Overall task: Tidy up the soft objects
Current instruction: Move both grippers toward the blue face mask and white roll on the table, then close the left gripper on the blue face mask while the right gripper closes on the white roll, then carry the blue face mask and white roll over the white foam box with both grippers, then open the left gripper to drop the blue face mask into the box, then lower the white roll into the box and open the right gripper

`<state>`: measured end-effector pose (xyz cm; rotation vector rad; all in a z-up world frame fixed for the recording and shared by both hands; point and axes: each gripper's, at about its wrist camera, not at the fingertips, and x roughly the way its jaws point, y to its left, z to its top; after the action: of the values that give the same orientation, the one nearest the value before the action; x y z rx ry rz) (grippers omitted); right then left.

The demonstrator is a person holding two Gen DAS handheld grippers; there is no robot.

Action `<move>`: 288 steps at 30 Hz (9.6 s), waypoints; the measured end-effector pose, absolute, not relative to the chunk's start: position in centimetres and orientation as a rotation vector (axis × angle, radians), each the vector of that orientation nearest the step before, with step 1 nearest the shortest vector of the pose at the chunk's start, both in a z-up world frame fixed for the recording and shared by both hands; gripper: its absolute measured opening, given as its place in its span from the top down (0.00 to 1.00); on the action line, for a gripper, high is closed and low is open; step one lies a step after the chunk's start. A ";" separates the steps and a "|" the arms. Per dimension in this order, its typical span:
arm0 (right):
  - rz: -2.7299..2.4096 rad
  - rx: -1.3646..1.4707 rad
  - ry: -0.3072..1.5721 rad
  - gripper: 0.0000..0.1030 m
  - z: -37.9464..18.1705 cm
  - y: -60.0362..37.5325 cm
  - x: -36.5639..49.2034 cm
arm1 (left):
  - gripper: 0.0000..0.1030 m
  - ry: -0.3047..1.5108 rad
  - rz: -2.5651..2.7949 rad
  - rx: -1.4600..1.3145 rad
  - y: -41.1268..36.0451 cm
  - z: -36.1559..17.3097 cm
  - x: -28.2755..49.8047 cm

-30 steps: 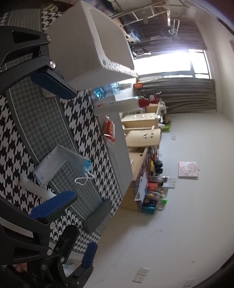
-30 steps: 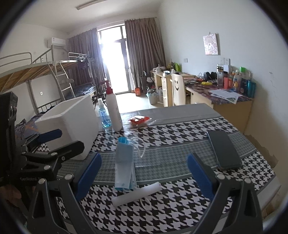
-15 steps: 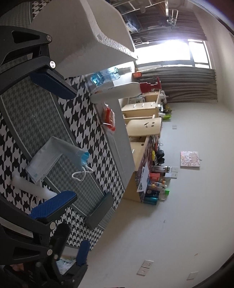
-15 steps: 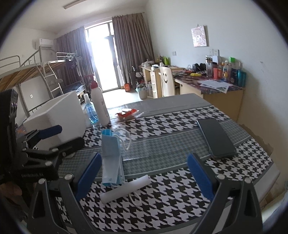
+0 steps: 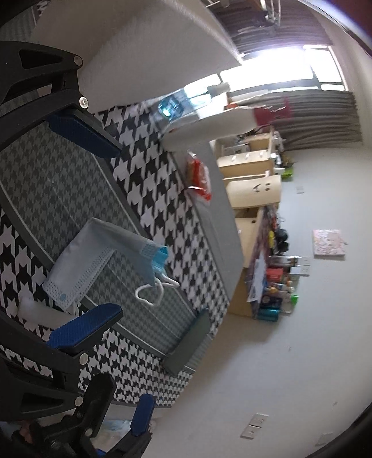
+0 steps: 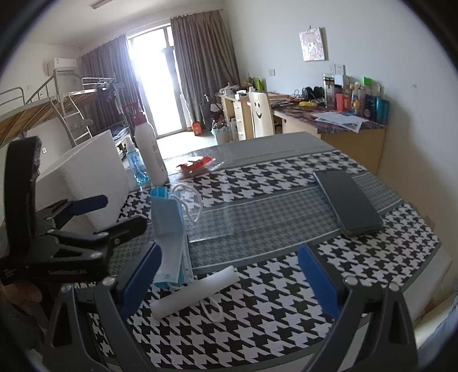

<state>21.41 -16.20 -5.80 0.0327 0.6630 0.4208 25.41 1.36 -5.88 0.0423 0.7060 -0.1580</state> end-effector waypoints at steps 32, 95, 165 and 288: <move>0.484 0.077 0.889 0.32 -11.0 -15.2 23.2 | 0.77 0.853 -0.258 -0.009 1.6 -10.7 29.6; 0.490 0.085 0.713 0.91 -3.7 -16.9 19.5 | 0.89 0.522 -0.058 0.013 1.4 -1.9 18.4; 0.724 -0.017 0.482 0.91 4.3 -9.0 22.3 | 0.89 0.364 0.155 -0.029 7.5 5.3 18.2; 0.969 -0.253 0.563 0.76 4.4 9.8 25.4 | 0.01 0.391 0.598 -0.117 19.1 3.2 15.7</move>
<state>25.36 9.84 4.44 -0.2533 0.5631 0.9693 15.69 19.08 3.23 -0.1170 0.3906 0.5976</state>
